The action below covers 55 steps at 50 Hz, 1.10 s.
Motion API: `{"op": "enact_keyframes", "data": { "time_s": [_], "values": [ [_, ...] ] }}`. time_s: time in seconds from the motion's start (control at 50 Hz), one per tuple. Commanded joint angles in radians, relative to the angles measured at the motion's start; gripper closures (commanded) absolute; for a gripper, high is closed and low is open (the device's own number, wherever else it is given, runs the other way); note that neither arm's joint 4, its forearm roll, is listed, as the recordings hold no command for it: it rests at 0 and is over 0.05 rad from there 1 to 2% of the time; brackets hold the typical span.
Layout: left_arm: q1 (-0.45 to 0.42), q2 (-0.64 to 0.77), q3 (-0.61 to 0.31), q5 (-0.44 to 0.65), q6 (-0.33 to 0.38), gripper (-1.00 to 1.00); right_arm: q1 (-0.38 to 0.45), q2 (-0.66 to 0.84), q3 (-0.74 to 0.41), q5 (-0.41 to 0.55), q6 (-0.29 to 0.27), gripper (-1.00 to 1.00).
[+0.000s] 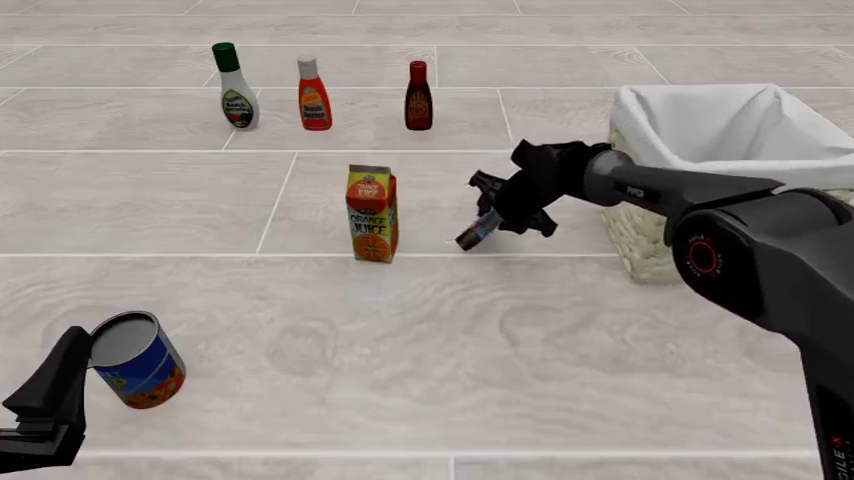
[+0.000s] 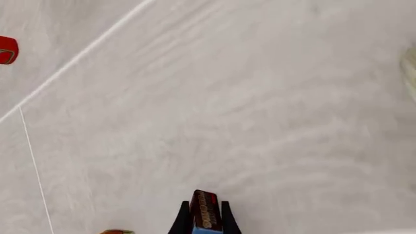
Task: Pick the chocolate pudding and place it in the basket.
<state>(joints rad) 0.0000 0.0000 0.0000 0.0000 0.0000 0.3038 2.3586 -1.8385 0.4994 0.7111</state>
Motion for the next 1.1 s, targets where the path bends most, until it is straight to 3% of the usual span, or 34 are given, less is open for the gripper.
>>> {"op": "enact_keyframes", "data": {
  "time_s": [0.02,0.44,0.94,1.1],
  "values": [
    [0.000,0.000,0.000,0.000,0.000,-1.00,-0.075,-0.007,0.043,0.010,0.007,1.00],
    [0.000,0.000,0.000,0.000,0.000,-1.00,-0.034,-0.070,0.011,-0.011,-0.055,1.00],
    [0.000,0.000,0.000,0.000,0.000,-1.00,-0.031,-0.119,-0.047,0.005,-0.092,1.00],
    [0.000,0.000,0.000,0.000,0.000,-1.00,-0.049,-0.144,-0.041,-0.020,-0.137,1.00]
  ]
}}
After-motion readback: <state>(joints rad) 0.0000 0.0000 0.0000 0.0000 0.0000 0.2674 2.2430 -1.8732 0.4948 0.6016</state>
